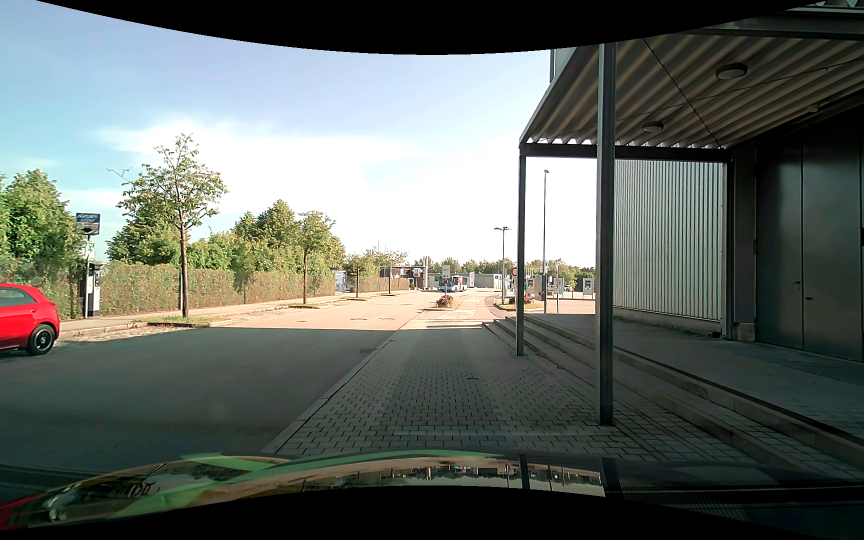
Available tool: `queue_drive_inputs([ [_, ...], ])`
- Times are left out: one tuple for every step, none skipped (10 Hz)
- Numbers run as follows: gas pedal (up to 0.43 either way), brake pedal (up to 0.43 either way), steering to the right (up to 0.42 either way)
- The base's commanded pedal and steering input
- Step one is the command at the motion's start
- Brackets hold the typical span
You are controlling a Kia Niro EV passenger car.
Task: Follow the waypoints while adhering to traffic rules and regulations
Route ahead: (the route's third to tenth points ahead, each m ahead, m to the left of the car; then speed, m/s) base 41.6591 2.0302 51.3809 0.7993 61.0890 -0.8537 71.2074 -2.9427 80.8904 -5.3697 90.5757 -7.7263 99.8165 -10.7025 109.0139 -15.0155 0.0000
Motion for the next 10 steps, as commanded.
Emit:
queue_drive_inputs([
  [0.0,0.226,-0.067],
  [0.0,0.226,-0.067],
  [0.0,0.226,-0.067],
  [0.0,0.226,-0.068],
  [0.0,0.226,-0.067],
  [0.0,0.226,-0.067],
  [0.0,0.226,-0.068],
  [0.0,0.226,-0.067],
  [0.0,0.232,-0.067],
  [0.0,0.226,-0.067],
])
